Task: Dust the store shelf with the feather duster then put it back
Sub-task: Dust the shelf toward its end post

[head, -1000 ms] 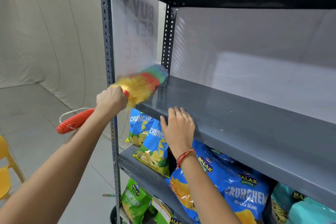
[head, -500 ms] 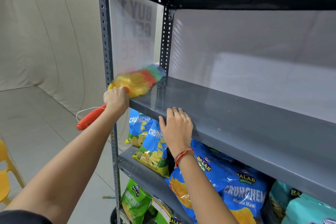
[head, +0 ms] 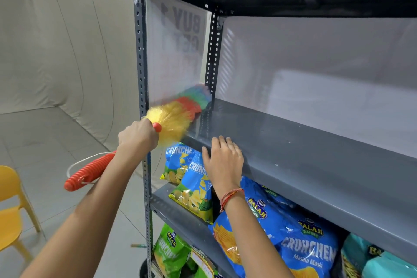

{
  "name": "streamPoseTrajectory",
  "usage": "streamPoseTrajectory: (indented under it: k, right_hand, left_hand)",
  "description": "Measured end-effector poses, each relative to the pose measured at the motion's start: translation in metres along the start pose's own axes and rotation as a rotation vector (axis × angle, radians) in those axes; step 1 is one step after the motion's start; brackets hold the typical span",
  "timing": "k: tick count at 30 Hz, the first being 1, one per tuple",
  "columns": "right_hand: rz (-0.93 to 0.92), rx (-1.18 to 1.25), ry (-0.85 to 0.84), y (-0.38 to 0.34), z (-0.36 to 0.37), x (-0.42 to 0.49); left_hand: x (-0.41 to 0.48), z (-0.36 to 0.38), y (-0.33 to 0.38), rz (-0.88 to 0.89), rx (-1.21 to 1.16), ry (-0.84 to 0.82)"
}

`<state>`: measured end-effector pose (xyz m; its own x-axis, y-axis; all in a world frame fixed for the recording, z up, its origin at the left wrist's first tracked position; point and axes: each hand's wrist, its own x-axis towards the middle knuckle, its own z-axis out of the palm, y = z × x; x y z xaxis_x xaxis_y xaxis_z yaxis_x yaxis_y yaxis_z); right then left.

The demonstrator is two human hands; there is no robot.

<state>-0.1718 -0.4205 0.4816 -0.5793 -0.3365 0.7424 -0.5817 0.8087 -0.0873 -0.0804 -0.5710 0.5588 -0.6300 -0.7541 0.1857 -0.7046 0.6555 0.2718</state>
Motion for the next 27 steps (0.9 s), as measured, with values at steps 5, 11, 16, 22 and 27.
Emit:
streamPoseTrajectory:
  k: [5,11,16,22,27]
  right_hand:
    - [-0.012,-0.004,0.012,0.002,0.004,0.0]
    - [-0.004,-0.016,0.019,0.001,0.005,-0.002]
    - [0.003,-0.016,0.018,0.001,0.004,0.0]
    - [-0.009,-0.01,-0.021,0.002,0.001,-0.001]
    - [0.009,-0.007,-0.048,0.0,-0.003,0.0]
  left_hand:
    - [-0.004,-0.022,-0.017,-0.018,0.118,0.0]
    - [0.005,-0.016,-0.001,0.003,0.147,0.021]
    - [0.021,-0.005,0.025,-0.004,0.127,0.032]
    - [0.021,0.016,0.032,0.045,0.081,0.111]
    - [0.02,0.019,0.011,0.056,0.011,0.151]
